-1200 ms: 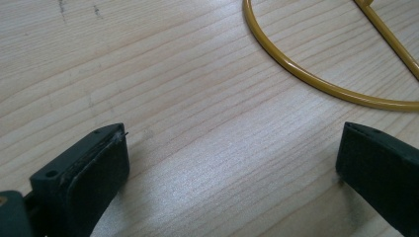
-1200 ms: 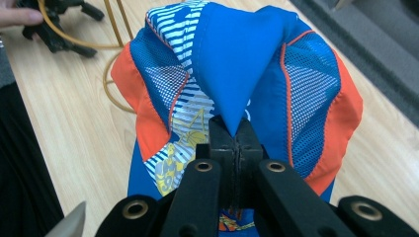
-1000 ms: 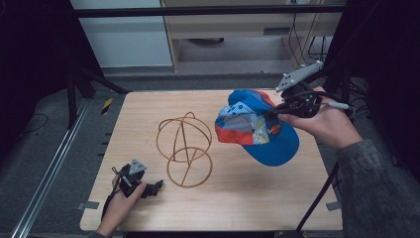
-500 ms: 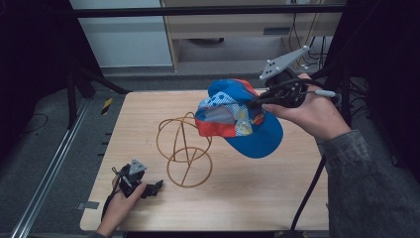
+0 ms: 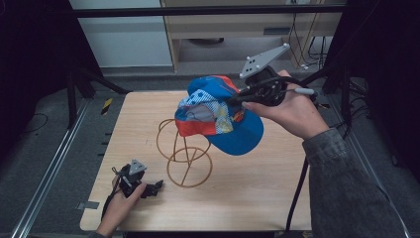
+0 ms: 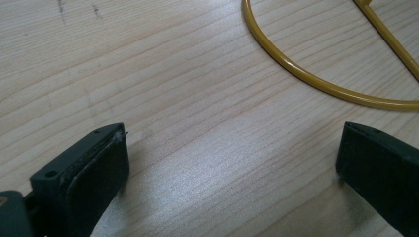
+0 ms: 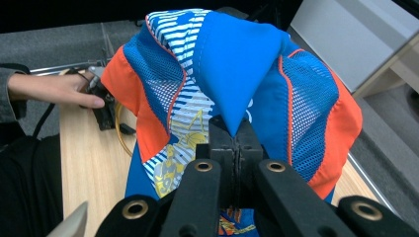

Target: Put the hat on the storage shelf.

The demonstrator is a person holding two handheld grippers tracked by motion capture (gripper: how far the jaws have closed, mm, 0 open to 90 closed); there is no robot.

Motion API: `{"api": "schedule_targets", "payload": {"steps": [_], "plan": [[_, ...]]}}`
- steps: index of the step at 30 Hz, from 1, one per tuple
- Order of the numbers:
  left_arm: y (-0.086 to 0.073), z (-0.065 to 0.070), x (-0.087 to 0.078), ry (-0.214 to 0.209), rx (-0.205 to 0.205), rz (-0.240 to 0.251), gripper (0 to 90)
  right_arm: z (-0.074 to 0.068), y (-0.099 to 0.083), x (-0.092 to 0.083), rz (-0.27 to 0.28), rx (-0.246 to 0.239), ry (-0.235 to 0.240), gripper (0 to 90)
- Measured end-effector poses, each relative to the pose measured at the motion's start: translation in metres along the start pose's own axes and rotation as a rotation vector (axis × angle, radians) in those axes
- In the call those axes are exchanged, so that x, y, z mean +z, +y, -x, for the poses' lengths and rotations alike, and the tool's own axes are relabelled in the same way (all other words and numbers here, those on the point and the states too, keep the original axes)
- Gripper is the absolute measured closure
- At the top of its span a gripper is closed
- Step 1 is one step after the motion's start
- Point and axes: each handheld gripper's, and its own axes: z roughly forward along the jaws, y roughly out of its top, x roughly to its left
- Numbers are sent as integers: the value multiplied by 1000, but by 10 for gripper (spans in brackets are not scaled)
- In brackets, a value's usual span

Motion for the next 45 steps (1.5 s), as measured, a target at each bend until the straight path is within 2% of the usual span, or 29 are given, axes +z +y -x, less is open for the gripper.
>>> {"api": "schedule_targets", "payload": {"steps": [11, 25, 45], "plan": [[0, 0, 0, 1, -1, 0, 0, -6, 16, 21, -9, -32, 29, 900], [0, 0, 0, 1, -4, 3, 0, -13, 38, 59, -43, -66, 63, 899], [0, 0, 0, -2, -1, 0, 0, -17, 45, 81, -58, -74, 93, 899]]}}
